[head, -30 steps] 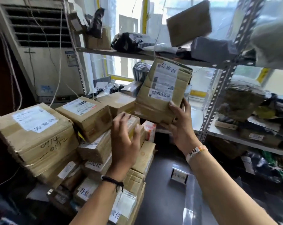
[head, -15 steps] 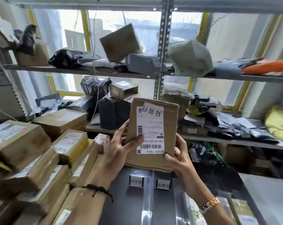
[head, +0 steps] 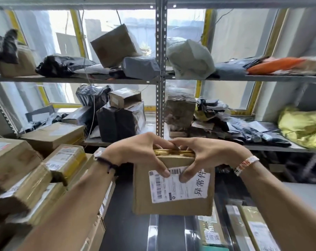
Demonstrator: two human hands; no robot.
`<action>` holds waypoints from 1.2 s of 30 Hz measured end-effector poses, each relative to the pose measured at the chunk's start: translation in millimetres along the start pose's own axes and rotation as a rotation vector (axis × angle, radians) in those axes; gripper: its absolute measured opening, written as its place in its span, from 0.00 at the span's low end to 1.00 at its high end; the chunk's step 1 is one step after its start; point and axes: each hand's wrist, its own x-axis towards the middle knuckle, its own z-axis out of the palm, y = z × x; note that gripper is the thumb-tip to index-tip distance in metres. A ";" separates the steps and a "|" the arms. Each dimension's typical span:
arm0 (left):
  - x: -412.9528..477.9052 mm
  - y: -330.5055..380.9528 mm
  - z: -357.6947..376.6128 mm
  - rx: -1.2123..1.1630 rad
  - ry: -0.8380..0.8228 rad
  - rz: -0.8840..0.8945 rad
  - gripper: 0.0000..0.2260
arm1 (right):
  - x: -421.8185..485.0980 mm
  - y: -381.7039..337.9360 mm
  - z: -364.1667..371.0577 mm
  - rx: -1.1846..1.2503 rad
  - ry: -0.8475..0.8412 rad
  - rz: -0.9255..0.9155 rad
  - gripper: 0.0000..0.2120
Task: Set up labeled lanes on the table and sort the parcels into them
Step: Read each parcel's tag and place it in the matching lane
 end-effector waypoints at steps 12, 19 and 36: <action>16.2 -34.0 49.9 -0.594 0.608 0.007 0.43 | -1.8 33.6 55.2 1.064 0.684 -0.187 0.30; 28.4 -31.4 71.9 -0.760 0.601 0.083 0.43 | 4.7 26.8 85.5 1.141 0.735 -0.127 0.32; 88.4 -9.8 133.1 -0.825 0.478 0.129 0.34 | -58.7 87.2 81.1 1.159 0.852 0.044 0.34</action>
